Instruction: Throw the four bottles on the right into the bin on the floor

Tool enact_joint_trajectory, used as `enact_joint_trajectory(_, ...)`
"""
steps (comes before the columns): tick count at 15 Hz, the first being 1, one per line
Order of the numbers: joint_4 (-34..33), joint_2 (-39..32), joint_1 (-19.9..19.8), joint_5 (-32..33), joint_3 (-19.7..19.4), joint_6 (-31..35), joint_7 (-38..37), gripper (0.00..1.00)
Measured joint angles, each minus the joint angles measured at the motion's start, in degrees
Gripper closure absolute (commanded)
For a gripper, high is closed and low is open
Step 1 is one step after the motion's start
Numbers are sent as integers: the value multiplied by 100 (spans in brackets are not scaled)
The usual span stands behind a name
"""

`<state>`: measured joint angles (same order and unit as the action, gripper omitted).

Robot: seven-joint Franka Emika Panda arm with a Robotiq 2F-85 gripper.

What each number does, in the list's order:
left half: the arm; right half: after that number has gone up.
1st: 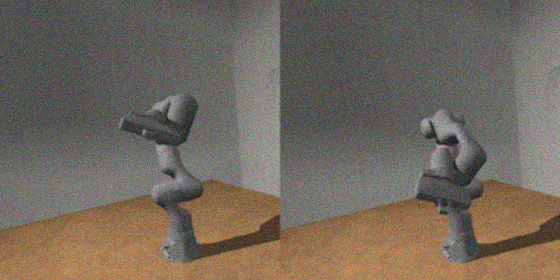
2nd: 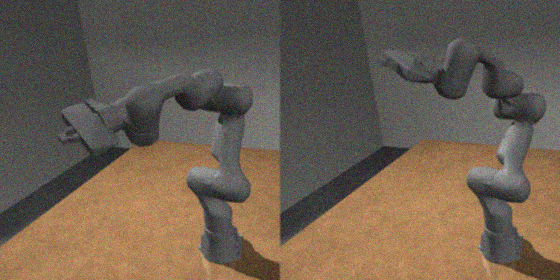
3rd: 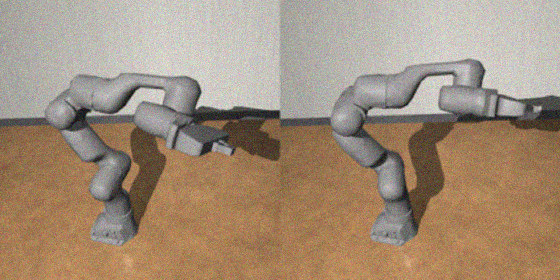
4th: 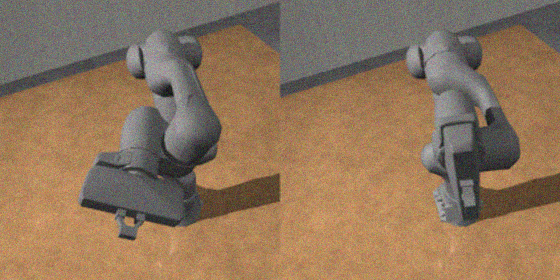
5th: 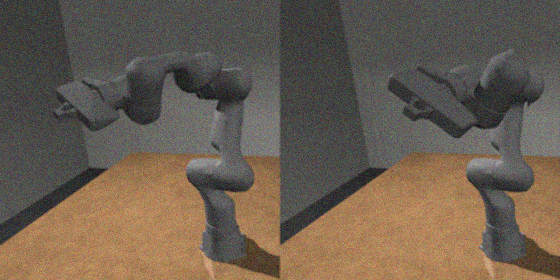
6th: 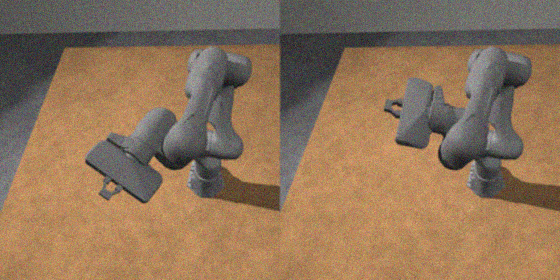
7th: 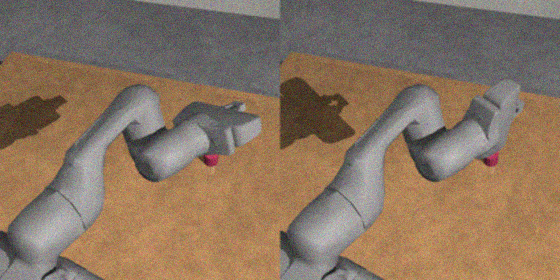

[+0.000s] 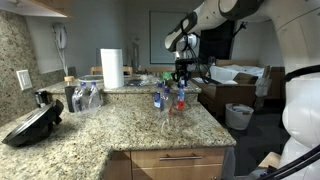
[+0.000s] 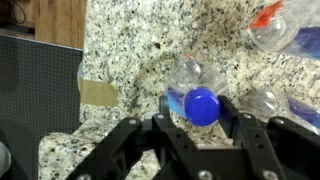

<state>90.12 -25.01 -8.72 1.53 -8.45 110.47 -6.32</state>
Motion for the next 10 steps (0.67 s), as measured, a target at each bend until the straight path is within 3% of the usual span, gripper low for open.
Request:
enact_joint_trajectory(2, -75, -50, -6, 0, -9, -164, 1, 90)
enact_joint_trajectory(10, -205, -58, -116, -9, -144, -676, 2, 86)
